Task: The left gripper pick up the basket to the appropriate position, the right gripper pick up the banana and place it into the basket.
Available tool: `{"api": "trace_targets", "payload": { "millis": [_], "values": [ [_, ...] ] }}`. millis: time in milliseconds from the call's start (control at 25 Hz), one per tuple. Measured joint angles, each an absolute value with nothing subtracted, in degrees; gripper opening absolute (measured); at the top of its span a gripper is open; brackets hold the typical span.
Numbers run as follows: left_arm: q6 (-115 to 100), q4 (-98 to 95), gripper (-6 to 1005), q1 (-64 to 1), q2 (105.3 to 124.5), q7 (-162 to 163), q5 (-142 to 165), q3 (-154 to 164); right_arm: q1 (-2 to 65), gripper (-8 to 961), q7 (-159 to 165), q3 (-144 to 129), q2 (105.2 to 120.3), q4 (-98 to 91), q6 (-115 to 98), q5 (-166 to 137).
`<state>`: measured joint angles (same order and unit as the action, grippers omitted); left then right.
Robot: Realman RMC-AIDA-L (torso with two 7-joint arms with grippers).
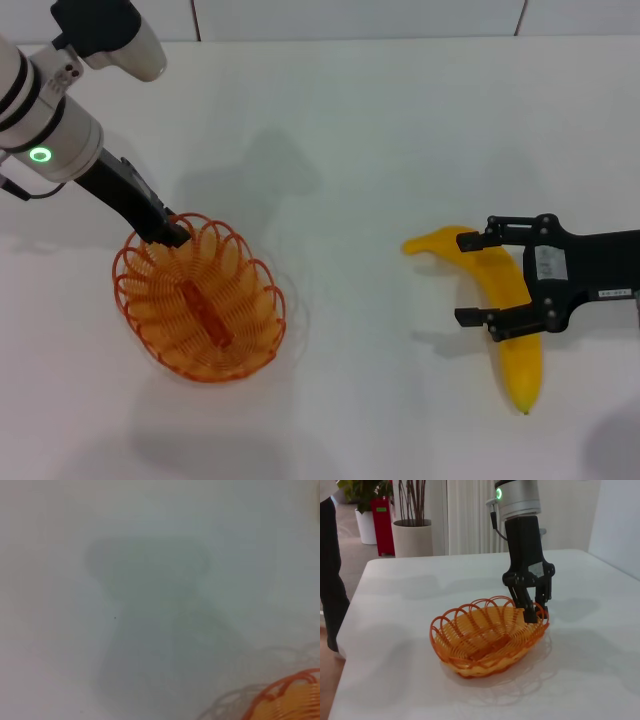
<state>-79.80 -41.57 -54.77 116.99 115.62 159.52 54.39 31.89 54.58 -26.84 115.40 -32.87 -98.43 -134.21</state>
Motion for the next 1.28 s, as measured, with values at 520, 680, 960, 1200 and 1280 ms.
{"api": "trace_targets", "payload": {
  "millis": [520,680,960,1200,1280],
  "values": [
    [-80.19,-41.57,107,-54.75,116.96,116.95,160.05,54.49,31.9,830,55.23,-26.98,115.22,-32.87,-98.59,-134.14],
    [-80.25,-41.58,91,-54.72,116.96,116.96,160.03,54.49,31.9,829,55.24,-26.92,115.19,-32.87,-98.66,-134.09],
    [-81.83,-41.7,92,-54.43,116.88,116.96,159.46,54.19,31.62,826,55.28,-26.67,115.13,-32.87,-98.83,-134.03],
    [-84.02,-41.94,85,-53.42,116.88,121.29,157.59,53.71,31.49,824,55.28,-26.63,115.13,-32.87,-98.85,-134.01],
    [-83.88,-42.03,83,-53.11,116.88,125.28,156.34,53.72,31.46,823,55.28,-26.63,115.13,-32.87,-98.78,-133.97]
  ]
}}
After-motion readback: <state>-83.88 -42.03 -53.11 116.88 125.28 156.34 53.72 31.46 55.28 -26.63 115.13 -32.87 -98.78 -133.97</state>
